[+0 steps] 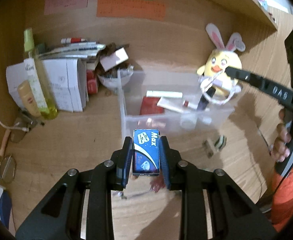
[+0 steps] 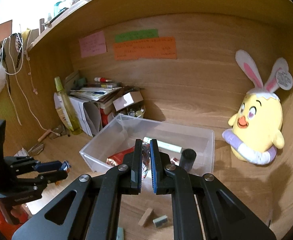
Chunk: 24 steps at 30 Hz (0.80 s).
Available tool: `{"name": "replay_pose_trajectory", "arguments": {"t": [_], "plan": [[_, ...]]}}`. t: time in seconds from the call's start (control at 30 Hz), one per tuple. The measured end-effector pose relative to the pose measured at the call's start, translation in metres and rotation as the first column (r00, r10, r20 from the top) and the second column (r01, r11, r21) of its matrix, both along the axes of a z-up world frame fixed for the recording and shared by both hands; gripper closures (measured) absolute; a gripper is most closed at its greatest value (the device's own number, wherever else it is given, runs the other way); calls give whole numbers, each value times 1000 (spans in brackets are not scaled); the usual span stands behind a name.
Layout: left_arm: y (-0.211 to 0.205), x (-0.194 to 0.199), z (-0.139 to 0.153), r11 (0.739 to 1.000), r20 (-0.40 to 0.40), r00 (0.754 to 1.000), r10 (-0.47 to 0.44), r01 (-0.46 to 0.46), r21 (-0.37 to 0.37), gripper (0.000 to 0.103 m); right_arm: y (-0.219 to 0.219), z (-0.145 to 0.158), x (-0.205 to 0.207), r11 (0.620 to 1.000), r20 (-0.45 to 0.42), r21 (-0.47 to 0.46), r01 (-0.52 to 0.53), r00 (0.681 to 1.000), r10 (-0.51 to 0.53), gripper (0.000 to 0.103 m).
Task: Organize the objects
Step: 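Carry the Max pack into the box and open the left tool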
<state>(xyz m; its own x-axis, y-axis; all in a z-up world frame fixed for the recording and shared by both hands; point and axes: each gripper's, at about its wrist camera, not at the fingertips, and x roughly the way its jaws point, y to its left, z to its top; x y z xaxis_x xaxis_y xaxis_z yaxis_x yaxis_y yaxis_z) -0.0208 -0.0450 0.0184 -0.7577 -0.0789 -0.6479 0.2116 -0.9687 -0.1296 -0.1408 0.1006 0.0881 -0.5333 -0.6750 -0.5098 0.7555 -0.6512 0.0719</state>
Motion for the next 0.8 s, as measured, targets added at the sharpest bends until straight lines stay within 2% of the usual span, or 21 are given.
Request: {"name": "replay_pose_trajectory", "arguments": {"t": [0.2, 0.37, 0.8], "plan": [[-1, -20, 13, 1000, -35, 999, -4, 5, 12, 76, -12, 3, -9, 1000, -28, 15, -8, 1000, 9, 96], [-2, -35, 23, 1000, -60, 998, 6, -7, -11, 76, -20, 4, -17, 1000, -33, 19, -22, 999, 22, 96], [-14, -76, 19, 1000, -36, 999, 22, -22, -19, 76, -42, -18, -36, 996, 21, 65, -68, 998, 66, 96]]}}
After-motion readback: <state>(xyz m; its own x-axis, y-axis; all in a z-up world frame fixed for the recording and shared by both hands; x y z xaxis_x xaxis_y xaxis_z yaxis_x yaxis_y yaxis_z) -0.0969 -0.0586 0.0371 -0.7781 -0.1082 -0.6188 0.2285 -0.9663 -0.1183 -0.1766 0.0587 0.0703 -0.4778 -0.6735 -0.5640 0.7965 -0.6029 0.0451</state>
